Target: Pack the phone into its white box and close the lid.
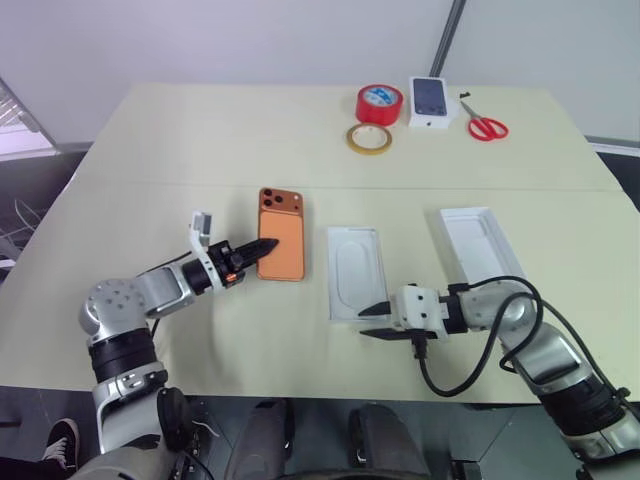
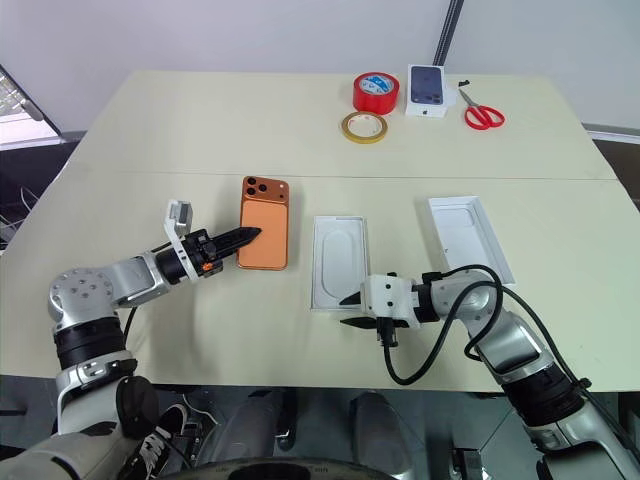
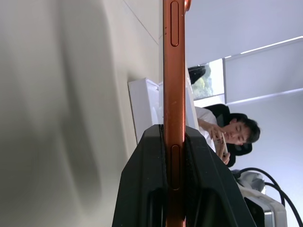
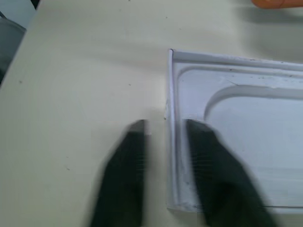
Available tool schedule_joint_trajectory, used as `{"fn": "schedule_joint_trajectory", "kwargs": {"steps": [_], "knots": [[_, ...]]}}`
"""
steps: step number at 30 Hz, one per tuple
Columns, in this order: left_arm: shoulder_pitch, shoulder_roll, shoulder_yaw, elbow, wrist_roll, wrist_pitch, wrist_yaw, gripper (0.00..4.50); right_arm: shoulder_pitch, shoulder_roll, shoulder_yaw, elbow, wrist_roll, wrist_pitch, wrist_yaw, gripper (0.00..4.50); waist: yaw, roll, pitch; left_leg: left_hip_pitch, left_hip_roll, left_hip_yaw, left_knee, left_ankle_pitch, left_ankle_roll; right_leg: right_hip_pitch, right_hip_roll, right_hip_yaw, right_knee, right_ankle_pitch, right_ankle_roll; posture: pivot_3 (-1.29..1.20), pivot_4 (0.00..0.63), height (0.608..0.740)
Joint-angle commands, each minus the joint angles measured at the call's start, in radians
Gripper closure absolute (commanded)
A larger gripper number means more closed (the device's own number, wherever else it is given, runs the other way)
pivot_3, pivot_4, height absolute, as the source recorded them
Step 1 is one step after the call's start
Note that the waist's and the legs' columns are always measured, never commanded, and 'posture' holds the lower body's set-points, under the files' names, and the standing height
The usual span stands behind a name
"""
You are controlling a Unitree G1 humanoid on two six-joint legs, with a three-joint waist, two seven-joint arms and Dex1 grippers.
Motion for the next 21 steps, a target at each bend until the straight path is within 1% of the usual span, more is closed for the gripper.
{"fn": "schedule_joint_trajectory", "kwargs": {"steps": [1,4,7,10,12,13,16,17,20,21], "knots": [[-0.042,-0.003,0.001,-0.030,-0.049,-0.005,0.001,4.50,-0.006,0.019,0.004,-0.007,0.019,0.018,-0.010,4.47,0.000,0.000,0.000,0.000,0.000,0.000,0.000,0.000,0.000,0.000,0.000,0.000,0.000,0.000,0.000,0.00,0.150,0.740],[-0.057,-0.020,-0.005,-0.033,-0.054,-0.014,0.021,4.50,-0.039,0.055,0.009,0.013,0.001,0.038,-0.053,4.47,-0.001,0.000,0.000,0.000,0.000,0.000,0.000,0.000,0.000,0.000,0.000,0.000,0.000,0.000,0.000,0.00,0.150,0.740],[-0.083,-0.053,0.005,-0.031,-0.068,-0.024,0.052,4.50,-0.080,0.092,0.026,0.057,-0.052,0.046,-0.109,4.47,-0.001,0.000,0.000,0.000,0.000,0.000,0.001,0.002,-0.003,0.000,0.000,0.000,0.001,0.000,0.000,0.00,0.150,0.740],[-0.108,-0.087,0.000,-0.020,-0.064,-0.049,0.082,4.50,-0.133,0.156,0.043,0.107,-0.088,0.070,-0.180,4.47,-0.002,-0.001,0.000,0.000,0.000,0.000,0.001,0.002,-0.004,0.000,0.001,0.000,0.001,0.000,0.000,0.00,0.150,0.740],[-0.112,-0.111,-0.017,-0.013,-0.056,-0.064,0.092,4.50,-0.166,0.185,0.057,0.141,-0.132,0.083,-0.226,4.47,-0.003,0.000,0.000,0.000,0.000,0.000,0.001,0.003,-0.004,0.000,0.001,0.000,0.001,0.000,0.000,0.00,0.150,0.740],[-0.107,-0.124,-0.035,-0.013,-0.045,-0.074,0.094,4.50,-0.171,0.197,0.056,0.133,-0.116,0.112,-0.220,4.47,-0.002,-0.001,0.000,0.000,0.000,0.000,0.001,0.003,-0.005,0.000,0.001,0.000,0.001,0.000,0.000,0.00,0.150,0.740],[-0.094,-0.140,-0.071,-0.008,-0.029,-0.093,0.091,4.50,-0.168,0.210,0.045,0.094,-0.061,0.151,-0.188,3.52,0.000,-0.001,0.000,0.000,0.000,0.000,0.001,0.003,-0.005,0.000,0.001,0.000,0.001,0.000,0.000,0.00,0.150,0.740],[-0.092,-0.139,-0.076,-0.005,-0.029,-0.098,0.090,4.50,-0.167,0.209,0.043,0.086,-0.051,0.152,-0.180,3.06,0.000,-0.001,0.000,0.000,0.000,0.000,0.001,0.003,-0.005,0.000,0.001,0.000,0.001,0.000,0.000,0.00,0.150,0.740],[-0.089,-0.152,-0.094,0.025,-0.018,-0.125,0.088,4.50,-0.132,0.171,0.020,-0.005,0.024,0.181,-0.118,1.38,0.001,-0.001,0.000,-0.001,0.000,0.000,0.001,0.003,-0.005,0.000,0.001,0.000,0.001,0.000,0.000,0.00,0.150,0.740],[-0.089,-0.156,-0.105,0.032,-0.012,-0.136,0.086,4.50,-0.124,0.156,0.004,-0.025,0.044,0.185,-0.103,0.97,0.001,-0.001,0.000,-0.001,0.000,0.000,0.001,0.003,-0.005,0.000,0.001,0.000,0.001,0.000,0.000,0.00,0.150,0.740]]}}
